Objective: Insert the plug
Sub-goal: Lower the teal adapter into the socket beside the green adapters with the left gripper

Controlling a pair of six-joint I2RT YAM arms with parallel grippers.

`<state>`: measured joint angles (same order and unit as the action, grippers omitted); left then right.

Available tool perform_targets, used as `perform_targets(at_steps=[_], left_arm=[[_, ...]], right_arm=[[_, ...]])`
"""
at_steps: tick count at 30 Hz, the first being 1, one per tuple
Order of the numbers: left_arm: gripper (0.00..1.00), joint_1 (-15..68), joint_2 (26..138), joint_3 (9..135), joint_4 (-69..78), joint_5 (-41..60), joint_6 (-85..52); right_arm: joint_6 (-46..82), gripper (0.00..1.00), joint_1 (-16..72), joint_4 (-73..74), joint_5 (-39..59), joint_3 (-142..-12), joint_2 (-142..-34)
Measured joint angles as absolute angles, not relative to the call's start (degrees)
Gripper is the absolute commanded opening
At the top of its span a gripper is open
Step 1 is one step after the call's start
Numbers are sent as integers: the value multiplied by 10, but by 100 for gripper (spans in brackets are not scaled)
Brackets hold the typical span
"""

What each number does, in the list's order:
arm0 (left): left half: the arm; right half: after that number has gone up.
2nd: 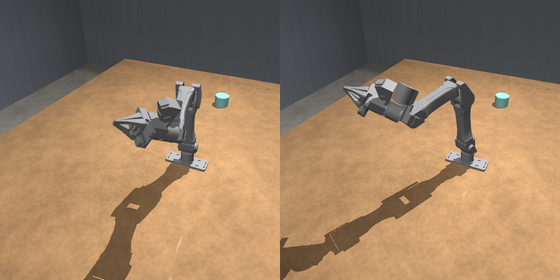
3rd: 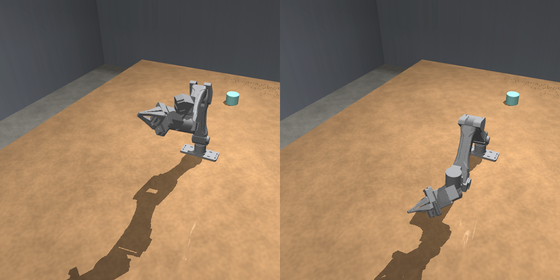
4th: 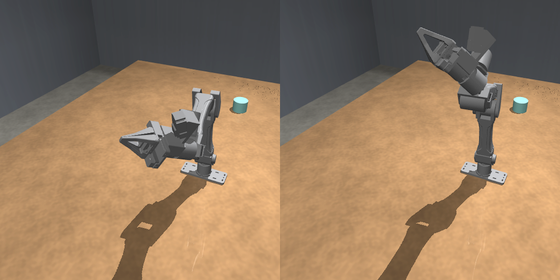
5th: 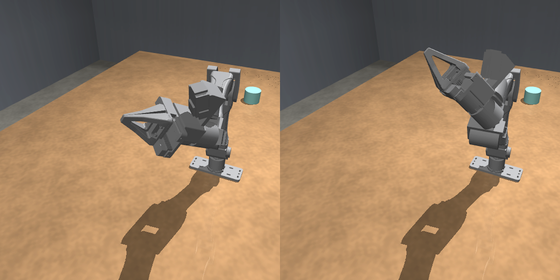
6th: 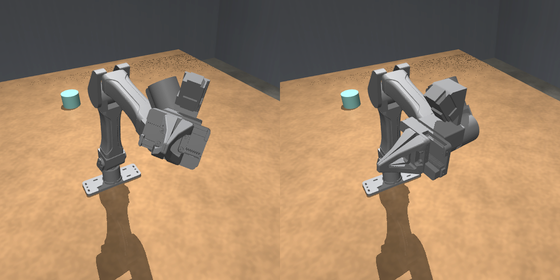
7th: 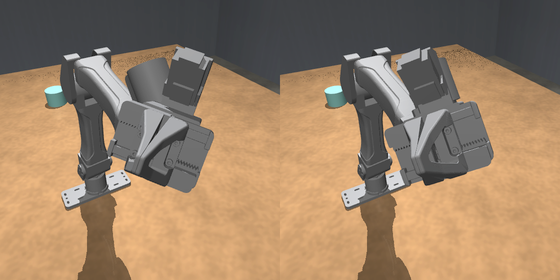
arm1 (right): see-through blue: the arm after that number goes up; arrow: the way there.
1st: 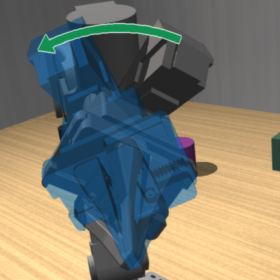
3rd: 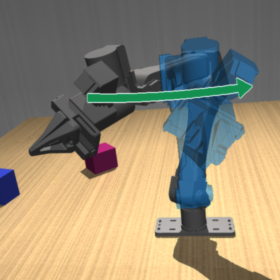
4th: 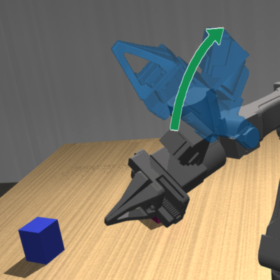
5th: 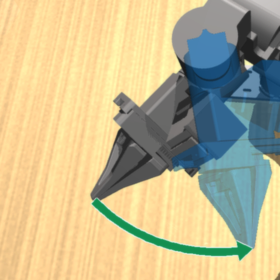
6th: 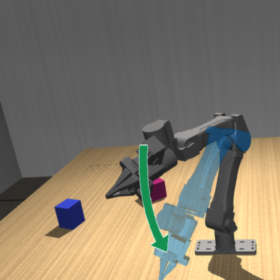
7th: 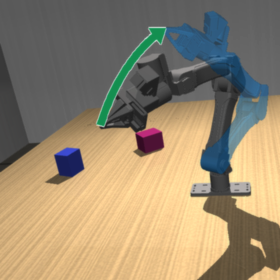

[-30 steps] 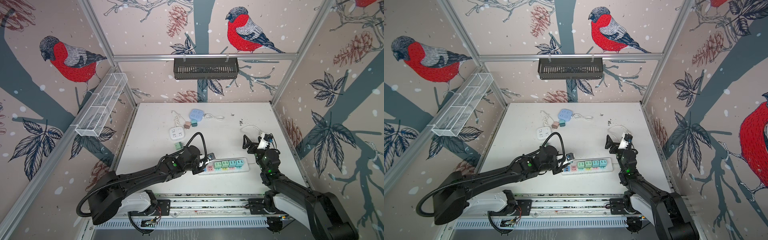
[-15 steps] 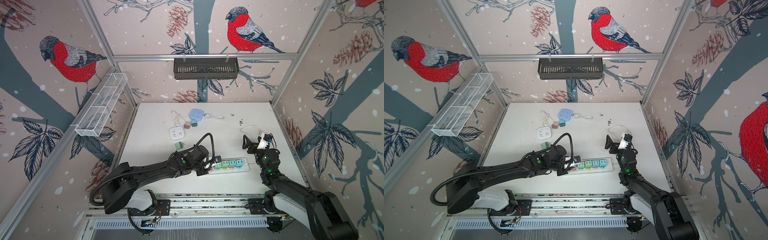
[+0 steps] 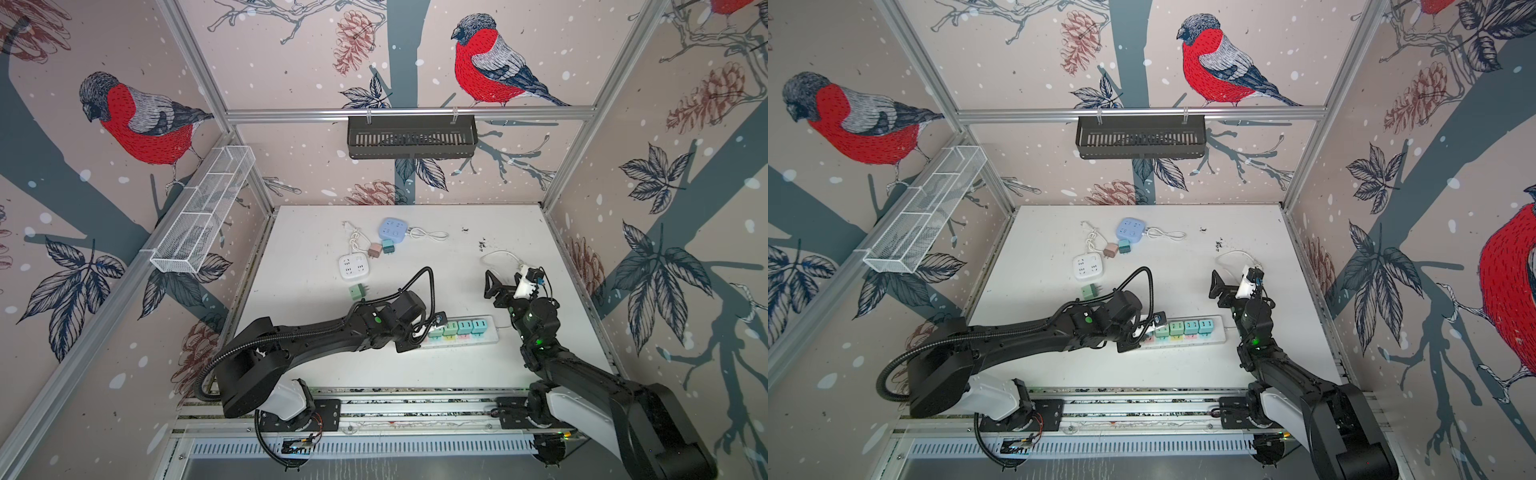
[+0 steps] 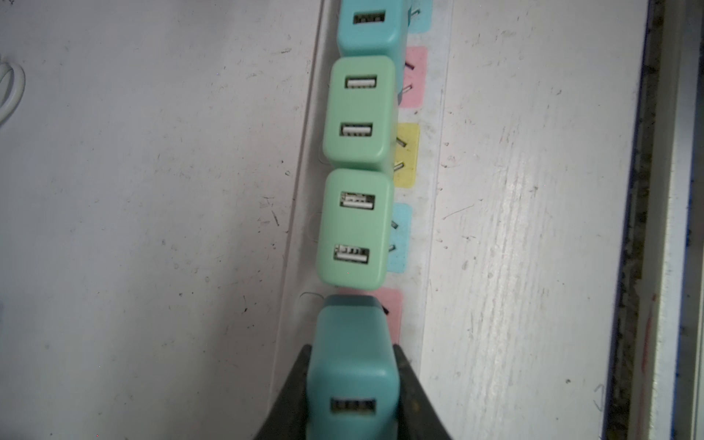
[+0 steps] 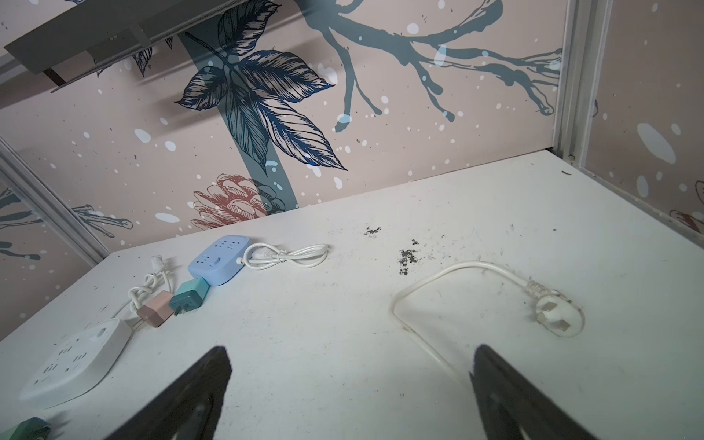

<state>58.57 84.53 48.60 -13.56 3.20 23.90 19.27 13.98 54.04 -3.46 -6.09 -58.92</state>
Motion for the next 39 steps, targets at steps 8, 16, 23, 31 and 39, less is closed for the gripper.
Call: perform_targets(at_steps=[8,16,23,31,39], left_arm=[[0,586,859,496,-142,32,237],[0,586,872,510,-156,32,229],[0,587,890,534,-183,25,225],[0,587,918,555,-183,21,240],[0,577,940,573,-176,35,268]], right_arm=[[192,100,141,540,-35,-61,-589],[191,100,142,540,-35,-61,-588],[191,100,145,540,-35,-61,-588],[190,100,146,540,-35,-61,-587],[190,100,146,540,-35,-61,-587]])
